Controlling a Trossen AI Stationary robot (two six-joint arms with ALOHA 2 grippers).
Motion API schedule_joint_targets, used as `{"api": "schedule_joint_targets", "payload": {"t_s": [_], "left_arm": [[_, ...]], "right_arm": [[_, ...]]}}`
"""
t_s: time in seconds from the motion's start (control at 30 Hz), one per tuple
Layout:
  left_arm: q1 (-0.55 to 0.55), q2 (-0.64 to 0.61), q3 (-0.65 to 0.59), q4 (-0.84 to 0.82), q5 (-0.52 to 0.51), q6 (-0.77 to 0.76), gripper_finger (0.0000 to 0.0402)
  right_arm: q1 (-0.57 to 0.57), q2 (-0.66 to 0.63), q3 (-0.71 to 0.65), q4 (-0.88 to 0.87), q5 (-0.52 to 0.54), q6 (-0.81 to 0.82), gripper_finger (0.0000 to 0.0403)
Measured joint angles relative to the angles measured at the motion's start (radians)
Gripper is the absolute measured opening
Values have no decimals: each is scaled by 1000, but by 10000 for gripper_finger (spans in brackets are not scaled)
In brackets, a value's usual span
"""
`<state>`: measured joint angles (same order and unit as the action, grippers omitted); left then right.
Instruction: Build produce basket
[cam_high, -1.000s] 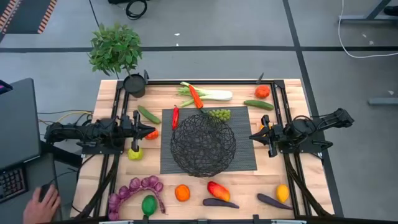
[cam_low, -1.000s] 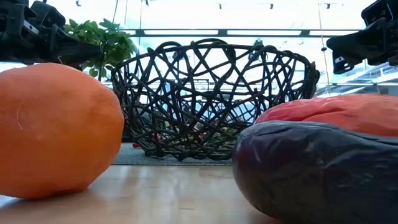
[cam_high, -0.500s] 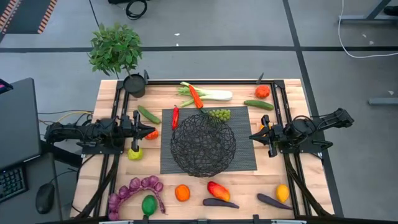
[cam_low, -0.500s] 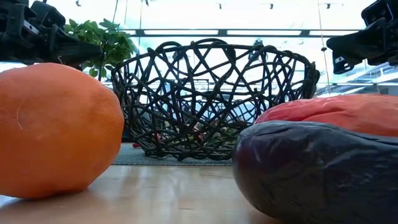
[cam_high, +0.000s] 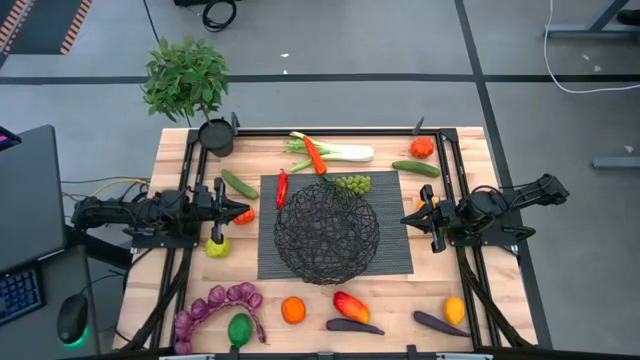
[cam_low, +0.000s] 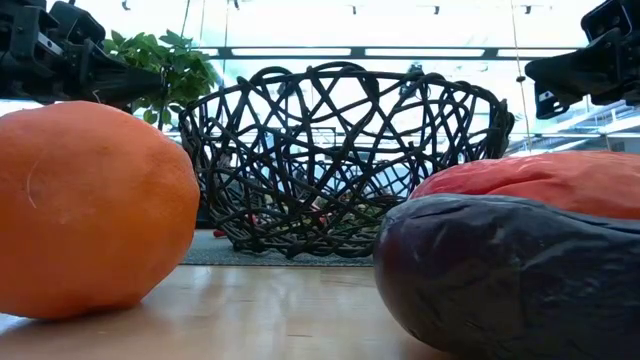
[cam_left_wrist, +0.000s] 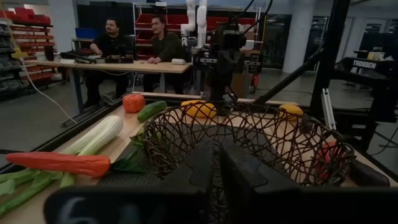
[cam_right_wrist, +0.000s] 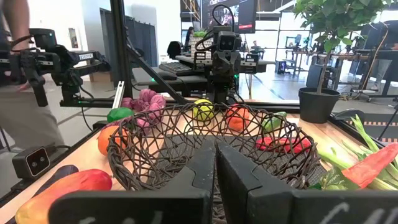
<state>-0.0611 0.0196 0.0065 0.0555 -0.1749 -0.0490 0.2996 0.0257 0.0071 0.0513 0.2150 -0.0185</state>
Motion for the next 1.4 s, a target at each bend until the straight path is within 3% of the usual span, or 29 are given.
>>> {"api": "schedule_joint_targets", "payload": {"t_s": [0.5,0.67,0.8,0.9,1.03,1.2,1.4], "left_arm": [[6,0,0,7,-1,23,35],[19,0,0,68,-23,82,29],[37,6,30,115,-28,26,28],[54,34,97,97,-41,26,32],[83,140,240,-59,-62,57,36],[117,352,452,-209,-63,-12,30],[175,651,729,-423,-61,-206,31]], "right_arm": [[0,0,0,0,0,0,23],[0,0,0,0,0,0,23],[0,0,0,0,0,0,23],[0,0,0,0,0,0,23],[0,0,0,0,0,0,23],[0,0,0,0,0,0,23],[0,0,0,0,0,0,23]]}}
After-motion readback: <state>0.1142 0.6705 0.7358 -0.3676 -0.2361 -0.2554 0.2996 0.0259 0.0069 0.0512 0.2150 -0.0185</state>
